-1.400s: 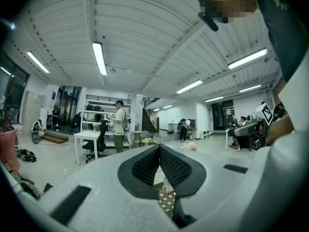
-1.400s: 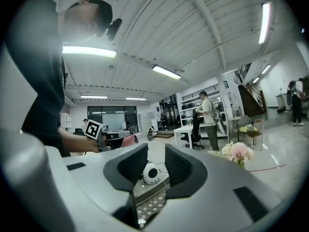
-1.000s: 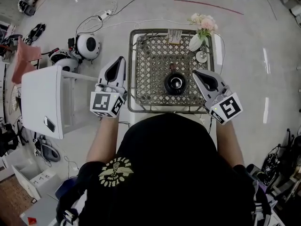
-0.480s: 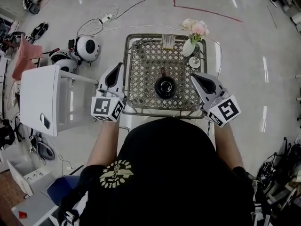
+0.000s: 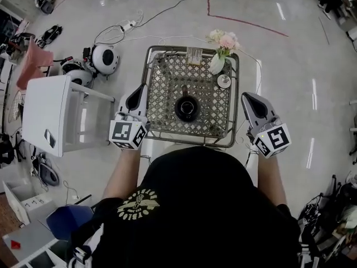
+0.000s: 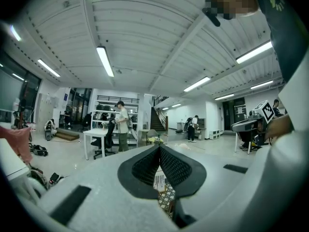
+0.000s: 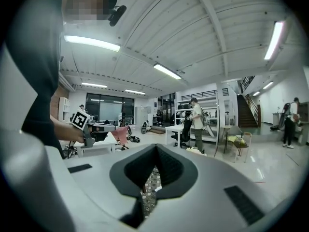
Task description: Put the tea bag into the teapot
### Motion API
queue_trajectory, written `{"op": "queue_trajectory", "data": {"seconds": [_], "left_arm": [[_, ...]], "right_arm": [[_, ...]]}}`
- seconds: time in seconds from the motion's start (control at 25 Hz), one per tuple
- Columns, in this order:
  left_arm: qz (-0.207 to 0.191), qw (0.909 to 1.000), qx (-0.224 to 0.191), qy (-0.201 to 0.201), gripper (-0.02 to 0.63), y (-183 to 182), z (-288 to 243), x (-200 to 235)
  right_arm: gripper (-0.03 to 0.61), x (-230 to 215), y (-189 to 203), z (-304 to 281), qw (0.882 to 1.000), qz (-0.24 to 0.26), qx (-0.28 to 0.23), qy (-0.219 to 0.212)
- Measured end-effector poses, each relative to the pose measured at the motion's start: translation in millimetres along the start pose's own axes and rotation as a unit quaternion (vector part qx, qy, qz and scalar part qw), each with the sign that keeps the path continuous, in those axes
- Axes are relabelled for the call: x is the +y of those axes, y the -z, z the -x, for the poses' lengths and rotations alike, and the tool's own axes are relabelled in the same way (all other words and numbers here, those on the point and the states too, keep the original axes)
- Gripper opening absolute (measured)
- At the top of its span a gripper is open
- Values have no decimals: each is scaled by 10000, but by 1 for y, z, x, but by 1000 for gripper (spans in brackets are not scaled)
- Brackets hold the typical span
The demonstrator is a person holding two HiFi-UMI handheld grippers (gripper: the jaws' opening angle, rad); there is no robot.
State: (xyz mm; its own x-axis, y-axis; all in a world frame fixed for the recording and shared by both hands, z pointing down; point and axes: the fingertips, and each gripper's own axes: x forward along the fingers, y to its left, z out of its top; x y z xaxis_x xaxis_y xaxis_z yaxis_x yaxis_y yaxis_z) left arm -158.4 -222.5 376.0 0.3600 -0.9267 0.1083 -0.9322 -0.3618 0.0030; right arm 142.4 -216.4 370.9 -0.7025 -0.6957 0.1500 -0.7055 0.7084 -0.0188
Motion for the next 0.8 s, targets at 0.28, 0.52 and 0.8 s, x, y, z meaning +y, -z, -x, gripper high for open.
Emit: {"op": "queue_trajectory", "data": {"seconds": [0.28, 0.52, 0.8], "left_arm": [[-116, 9999, 49, 36, -3, -5, -4, -25], [-134, 9998, 65, -120, -3, -3, 4, -29], [-174, 9997, 147, -27, -3, 6, 7, -33]], "right_arm": [[9, -4, -1, 10, 9996, 111, -57, -252], [9, -6, 4, 11, 9993, 12, -114, -358], [9, -2, 16, 11, 9994, -56, -51, -329]]}}
